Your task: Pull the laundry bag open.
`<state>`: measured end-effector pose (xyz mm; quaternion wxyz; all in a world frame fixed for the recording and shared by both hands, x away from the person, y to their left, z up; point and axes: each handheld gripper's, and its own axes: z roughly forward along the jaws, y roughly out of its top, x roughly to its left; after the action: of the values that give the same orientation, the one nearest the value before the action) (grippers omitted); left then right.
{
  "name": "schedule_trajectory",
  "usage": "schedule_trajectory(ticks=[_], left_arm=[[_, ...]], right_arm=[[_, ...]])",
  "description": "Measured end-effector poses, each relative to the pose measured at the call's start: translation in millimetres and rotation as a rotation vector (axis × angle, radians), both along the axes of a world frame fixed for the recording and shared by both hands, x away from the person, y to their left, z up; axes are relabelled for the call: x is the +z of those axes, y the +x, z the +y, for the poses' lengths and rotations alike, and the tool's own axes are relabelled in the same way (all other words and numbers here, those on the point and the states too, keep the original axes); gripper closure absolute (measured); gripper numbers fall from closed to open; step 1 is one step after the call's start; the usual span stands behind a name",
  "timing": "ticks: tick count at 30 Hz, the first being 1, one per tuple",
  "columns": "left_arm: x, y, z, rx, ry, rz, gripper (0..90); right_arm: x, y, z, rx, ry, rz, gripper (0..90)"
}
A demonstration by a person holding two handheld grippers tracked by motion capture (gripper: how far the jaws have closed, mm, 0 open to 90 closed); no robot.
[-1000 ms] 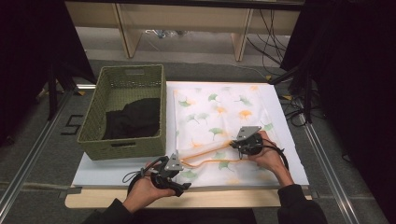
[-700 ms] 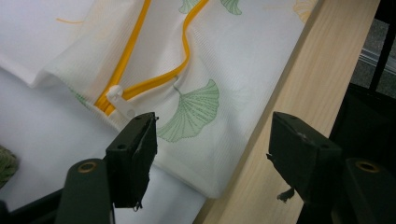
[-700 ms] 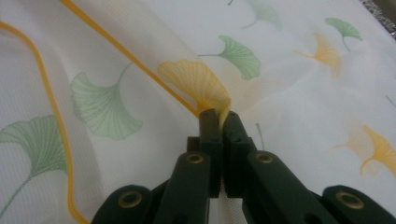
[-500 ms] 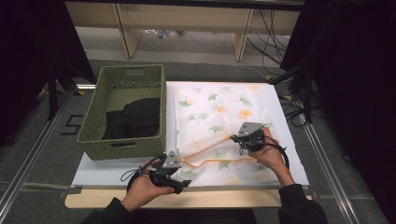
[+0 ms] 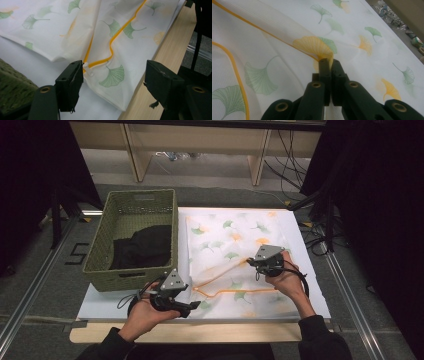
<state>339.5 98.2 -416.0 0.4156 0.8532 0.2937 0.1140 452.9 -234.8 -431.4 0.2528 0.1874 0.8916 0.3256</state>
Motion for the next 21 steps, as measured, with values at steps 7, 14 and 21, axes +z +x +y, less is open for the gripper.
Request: schedule_trajectory(ticks=[7, 14, 21], left_arm=[[18.8, 8.5, 9.4, 0.016, -0.049, 0.0, 31.3], [44.9, 16.1, 27.6, 0.067, -0.122, -0.023, 31.2], [61.3, 30.2, 58.7, 0.152, -0.067, -0.06, 30.6]], right_arm=[[4.4, -2.0, -0.4, -0.016, 0.009, -0.007, 90.0], [5.1, -1.9, 0.1, -0.011, -0.002, -0.02, 90.0], [6.9, -2.6, -0.8, -0.013, -0.001, -0.021, 90.0]])
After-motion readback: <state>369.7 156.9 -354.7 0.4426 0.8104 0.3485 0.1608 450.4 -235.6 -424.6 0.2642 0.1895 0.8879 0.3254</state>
